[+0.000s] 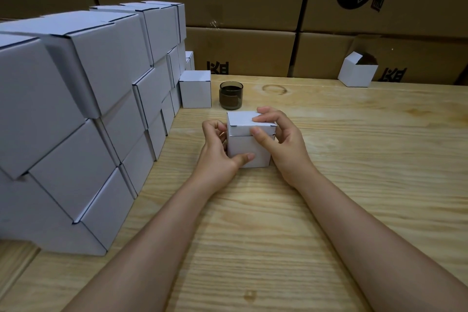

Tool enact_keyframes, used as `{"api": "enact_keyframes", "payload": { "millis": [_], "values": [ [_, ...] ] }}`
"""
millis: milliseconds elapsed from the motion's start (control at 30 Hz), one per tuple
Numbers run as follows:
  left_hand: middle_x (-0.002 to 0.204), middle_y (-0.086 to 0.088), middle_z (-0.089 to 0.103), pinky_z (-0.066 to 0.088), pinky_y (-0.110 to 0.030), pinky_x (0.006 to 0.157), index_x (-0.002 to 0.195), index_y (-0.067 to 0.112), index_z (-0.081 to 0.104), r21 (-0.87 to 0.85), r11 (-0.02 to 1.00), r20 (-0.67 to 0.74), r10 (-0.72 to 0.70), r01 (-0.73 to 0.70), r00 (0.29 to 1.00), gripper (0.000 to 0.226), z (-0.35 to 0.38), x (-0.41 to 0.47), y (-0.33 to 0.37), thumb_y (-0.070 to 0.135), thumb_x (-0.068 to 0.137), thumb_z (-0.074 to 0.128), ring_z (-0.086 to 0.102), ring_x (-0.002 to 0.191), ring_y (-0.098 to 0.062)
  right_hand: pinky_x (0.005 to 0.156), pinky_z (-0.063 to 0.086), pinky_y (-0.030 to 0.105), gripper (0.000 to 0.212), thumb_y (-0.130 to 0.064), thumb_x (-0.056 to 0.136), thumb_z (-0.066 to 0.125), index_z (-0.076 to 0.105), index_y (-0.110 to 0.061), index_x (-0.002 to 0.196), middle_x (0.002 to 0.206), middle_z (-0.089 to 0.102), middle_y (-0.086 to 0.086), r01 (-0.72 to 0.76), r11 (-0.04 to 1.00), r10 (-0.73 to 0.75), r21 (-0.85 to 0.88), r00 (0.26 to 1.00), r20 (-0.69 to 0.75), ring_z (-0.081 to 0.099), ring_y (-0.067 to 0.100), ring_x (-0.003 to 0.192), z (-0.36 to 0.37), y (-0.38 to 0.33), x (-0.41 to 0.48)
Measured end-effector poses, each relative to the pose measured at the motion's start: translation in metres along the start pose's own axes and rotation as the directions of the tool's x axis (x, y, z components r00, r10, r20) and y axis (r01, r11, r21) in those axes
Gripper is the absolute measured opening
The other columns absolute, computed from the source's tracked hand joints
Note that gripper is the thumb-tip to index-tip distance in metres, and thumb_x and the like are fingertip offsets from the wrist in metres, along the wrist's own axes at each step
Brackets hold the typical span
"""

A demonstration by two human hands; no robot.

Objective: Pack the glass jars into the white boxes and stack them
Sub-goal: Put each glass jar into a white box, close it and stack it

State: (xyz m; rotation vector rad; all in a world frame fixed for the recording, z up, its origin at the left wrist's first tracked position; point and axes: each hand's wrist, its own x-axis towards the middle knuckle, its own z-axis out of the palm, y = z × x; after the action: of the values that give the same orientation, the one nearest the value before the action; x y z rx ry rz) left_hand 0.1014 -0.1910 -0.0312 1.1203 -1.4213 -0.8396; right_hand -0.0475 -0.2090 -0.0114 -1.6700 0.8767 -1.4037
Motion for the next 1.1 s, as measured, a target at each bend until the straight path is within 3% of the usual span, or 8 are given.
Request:
{"api": "enact_keyframes", "payload": {
  "millis": [167, 233, 400, 633, 733, 900, 1033, 1100],
  "values": [
    [0.096, 0.005, 0.047, 0.047, -0.026, 0.08, 0.091, 0.027, 0.034, -0.269, 0.96, -0.019, -0.081, 0.073, 0.997, 0.048, 0.0, -0.001, 0.009, 0.052, 0.068, 0.069, 0.054, 0.088, -0.006, 0.101, 0.038, 0.037, 0.007, -0.018, 0.077, 0.062, 0.061, -0.019, 0.084, 0.12, 0.054, 0.005, 0.001, 0.999, -0.001, 0.037, 1.0, 0.017, 0.047, 0.012, 0.121, 0.0, 0.001, 0.001],
    [0.091, 0.005, 0.046, 0.044, -0.035, 0.085, 0.087, 0.026, 0.037, -0.231, 0.965, -0.076, -0.143, 0.122, 0.987, 0.046, 0.001, 0.002, 0.009, 0.063, 0.076, 0.062, 0.049, 0.087, -0.011, 0.103, 0.036, 0.038, 0.008, -0.022, 0.081, 0.055, 0.063, -0.018, 0.081, 0.119, 0.055, 0.002, -0.04, 0.995, 0.04, 0.096, 0.999, 0.002, 0.048, 0.008, 0.118, 0.0, 0.003, 0.003],
    [0.092, 0.004, 0.052, 0.045, -0.031, 0.084, 0.091, 0.026, 0.038, -0.306, 0.939, -0.145, -0.205, 0.153, 0.968, 0.023, 0.002, 0.007, 0.011, 0.02, 0.092, 0.059, 0.054, 0.088, -0.013, 0.099, 0.036, 0.032, 0.013, -0.022, 0.078, 0.052, 0.064, -0.016, 0.079, 0.117, 0.053, -0.007, -0.087, 0.993, 0.084, 0.084, 0.996, 0.03, 0.048, -0.002, 0.112, -0.002, 0.007, 0.006],
    [0.095, 0.001, 0.057, 0.048, -0.013, 0.069, 0.105, 0.028, 0.036, -0.338, 0.931, -0.11, -0.185, 0.138, 0.977, 0.027, 0.003, 0.002, 0.021, 0.009, 0.095, 0.053, 0.056, 0.083, -0.008, 0.094, 0.037, 0.025, 0.017, -0.026, 0.08, 0.049, 0.065, -0.023, 0.086, 0.13, 0.045, -0.014, -0.196, 0.956, 0.177, 0.218, 0.979, 0.104, 0.041, 0.004, 0.125, -0.004, 0.006, 0.002],
    [0.106, -0.011, 0.059, 0.049, -0.011, 0.062, 0.115, 0.021, 0.035, -0.406, 0.906, -0.096, -0.176, 0.123, 0.98, 0.032, 0.001, 0.001, 0.022, 0.005, 0.094, 0.052, 0.057, 0.083, -0.009, 0.086, 0.039, 0.023, 0.023, -0.026, 0.079, 0.049, 0.066, -0.024, 0.095, 0.123, 0.05, -0.01, -0.27, 0.913, 0.232, 0.307, 0.96, 0.154, 0.047, 0.005, 0.114, -0.009, 0.005, 0.001],
    [0.124, -0.018, 0.056, 0.046, -0.026, 0.084, 0.11, 0.032, 0.042, -0.313, 0.946, -0.136, -0.139, 0.091, 0.981, 0.025, 0.001, -0.001, 0.02, 0.013, 0.096, 0.053, 0.054, 0.104, -0.02, 0.086, 0.044, 0.026, 0.014, -0.015, 0.095, 0.05, 0.06, -0.02, 0.104, 0.104, 0.062, -0.015, -0.233, 0.932, 0.195, 0.278, 0.968, 0.159, 0.058, -0.001, 0.096, -0.013, 0.007, 0.001],
    [0.126, -0.009, 0.054, 0.045, -0.042, 0.1, 0.11, 0.034, 0.043, -0.219, 0.975, -0.258, -0.105, 0.048, 0.96, 0.019, 0.002, -0.002, 0.019, 0.02, 0.098, 0.05, 0.053, 0.117, -0.024, 0.097, 0.045, 0.026, 0.028, -0.011, 0.087, 0.065, 0.059, -0.03, 0.107, 0.129, 0.049, -0.004, -0.077, 0.997, 0.077, -0.004, 0.986, 0.151, 0.045, 0.015, 0.127, -0.008, 0.013, -0.002],
    [0.125, 0.0, 0.051, 0.045, -0.034, 0.1, 0.113, 0.03, 0.041, -0.138, 0.99, -0.367, -0.056, 0.005, 0.928, 0.017, 0.002, -0.001, 0.017, 0.023, 0.099, 0.048, 0.051, 0.118, -0.016, 0.092, 0.046, 0.018, 0.039, -0.005, 0.085, 0.068, 0.058, -0.037, 0.107, 0.134, 0.041, -0.007, -0.048, 0.996, 0.057, -0.072, 0.991, 0.118, 0.04, 0.016, 0.133, 0.002, 0.015, 0.004]
  ]
}}
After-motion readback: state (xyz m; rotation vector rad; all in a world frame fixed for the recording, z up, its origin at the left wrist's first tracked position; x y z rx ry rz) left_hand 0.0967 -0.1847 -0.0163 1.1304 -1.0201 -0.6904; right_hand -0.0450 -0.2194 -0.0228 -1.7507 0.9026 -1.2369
